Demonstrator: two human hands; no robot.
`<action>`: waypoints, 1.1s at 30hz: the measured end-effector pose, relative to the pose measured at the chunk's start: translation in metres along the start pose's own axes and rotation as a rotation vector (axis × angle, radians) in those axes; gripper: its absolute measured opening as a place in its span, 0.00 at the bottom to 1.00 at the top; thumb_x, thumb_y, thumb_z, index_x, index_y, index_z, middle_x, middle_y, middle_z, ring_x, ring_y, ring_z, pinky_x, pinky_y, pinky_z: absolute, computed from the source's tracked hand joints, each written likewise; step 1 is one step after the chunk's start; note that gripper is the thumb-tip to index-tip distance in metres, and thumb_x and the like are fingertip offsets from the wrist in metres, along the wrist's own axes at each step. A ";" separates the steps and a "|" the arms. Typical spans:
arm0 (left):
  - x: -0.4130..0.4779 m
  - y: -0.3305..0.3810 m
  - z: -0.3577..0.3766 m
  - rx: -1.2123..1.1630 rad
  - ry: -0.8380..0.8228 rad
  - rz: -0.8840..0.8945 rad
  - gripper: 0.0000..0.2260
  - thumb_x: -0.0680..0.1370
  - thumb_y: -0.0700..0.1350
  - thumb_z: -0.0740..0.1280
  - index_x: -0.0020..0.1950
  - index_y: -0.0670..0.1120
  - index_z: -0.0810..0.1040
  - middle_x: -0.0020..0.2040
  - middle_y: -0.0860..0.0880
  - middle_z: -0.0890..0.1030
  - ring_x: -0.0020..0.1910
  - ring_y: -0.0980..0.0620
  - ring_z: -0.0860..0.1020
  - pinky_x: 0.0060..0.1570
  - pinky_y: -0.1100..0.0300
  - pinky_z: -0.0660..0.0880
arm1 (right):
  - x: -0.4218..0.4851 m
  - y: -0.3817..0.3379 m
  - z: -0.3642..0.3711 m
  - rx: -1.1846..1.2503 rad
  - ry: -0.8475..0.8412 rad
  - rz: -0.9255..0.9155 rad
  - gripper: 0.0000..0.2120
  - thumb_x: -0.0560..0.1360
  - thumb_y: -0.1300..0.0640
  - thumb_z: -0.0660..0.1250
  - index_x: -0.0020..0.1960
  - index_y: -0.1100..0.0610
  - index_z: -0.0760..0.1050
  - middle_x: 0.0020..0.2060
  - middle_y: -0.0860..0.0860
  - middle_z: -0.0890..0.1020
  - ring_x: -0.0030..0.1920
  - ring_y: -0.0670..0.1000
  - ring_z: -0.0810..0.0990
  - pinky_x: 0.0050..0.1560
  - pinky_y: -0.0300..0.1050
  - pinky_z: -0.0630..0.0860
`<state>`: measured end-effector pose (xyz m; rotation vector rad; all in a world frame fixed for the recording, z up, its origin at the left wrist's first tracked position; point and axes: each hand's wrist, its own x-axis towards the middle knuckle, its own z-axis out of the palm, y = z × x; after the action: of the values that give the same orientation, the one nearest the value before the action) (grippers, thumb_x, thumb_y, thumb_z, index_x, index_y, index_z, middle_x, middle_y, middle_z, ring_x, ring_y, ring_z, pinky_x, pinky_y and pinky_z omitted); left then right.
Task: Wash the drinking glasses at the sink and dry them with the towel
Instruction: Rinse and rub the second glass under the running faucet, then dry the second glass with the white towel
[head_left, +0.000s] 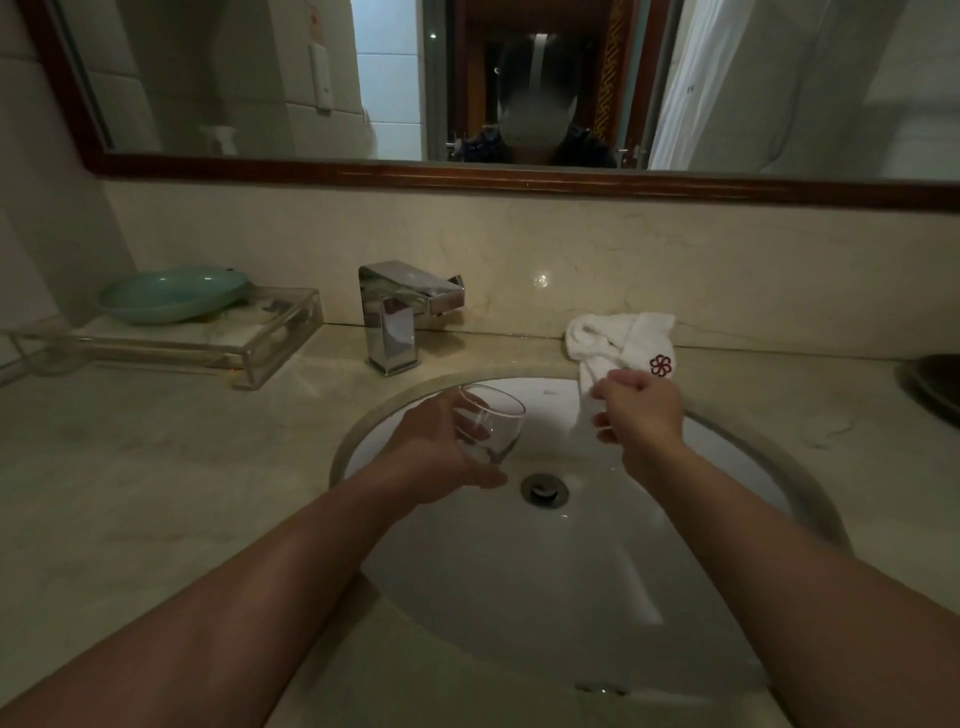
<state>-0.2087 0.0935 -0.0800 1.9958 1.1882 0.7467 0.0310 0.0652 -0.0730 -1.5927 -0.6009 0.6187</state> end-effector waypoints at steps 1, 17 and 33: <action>0.000 0.001 0.000 0.004 0.004 0.013 0.35 0.59 0.46 0.87 0.62 0.56 0.76 0.51 0.57 0.83 0.49 0.56 0.82 0.44 0.58 0.81 | 0.009 0.001 -0.003 -0.002 0.019 -0.018 0.09 0.76 0.58 0.69 0.56 0.58 0.80 0.46 0.55 0.85 0.33 0.52 0.81 0.27 0.41 0.75; -0.005 0.011 0.001 0.108 -0.061 0.124 0.34 0.63 0.46 0.86 0.64 0.58 0.74 0.52 0.59 0.80 0.49 0.60 0.80 0.44 0.65 0.79 | 0.024 -0.009 -0.002 -0.254 0.095 -0.254 0.09 0.76 0.49 0.70 0.45 0.54 0.82 0.43 0.51 0.84 0.46 0.54 0.82 0.49 0.51 0.80; -0.006 0.013 -0.001 0.084 -0.043 0.111 0.35 0.62 0.48 0.86 0.64 0.57 0.74 0.53 0.59 0.81 0.49 0.57 0.81 0.50 0.56 0.83 | -0.009 -0.039 -0.031 1.185 -0.438 0.248 0.16 0.74 0.47 0.65 0.55 0.56 0.80 0.58 0.56 0.83 0.54 0.56 0.83 0.65 0.51 0.75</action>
<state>-0.2055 0.0840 -0.0704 2.1515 1.1074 0.7151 0.0450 0.0403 -0.0305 -0.4045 -0.2285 1.2304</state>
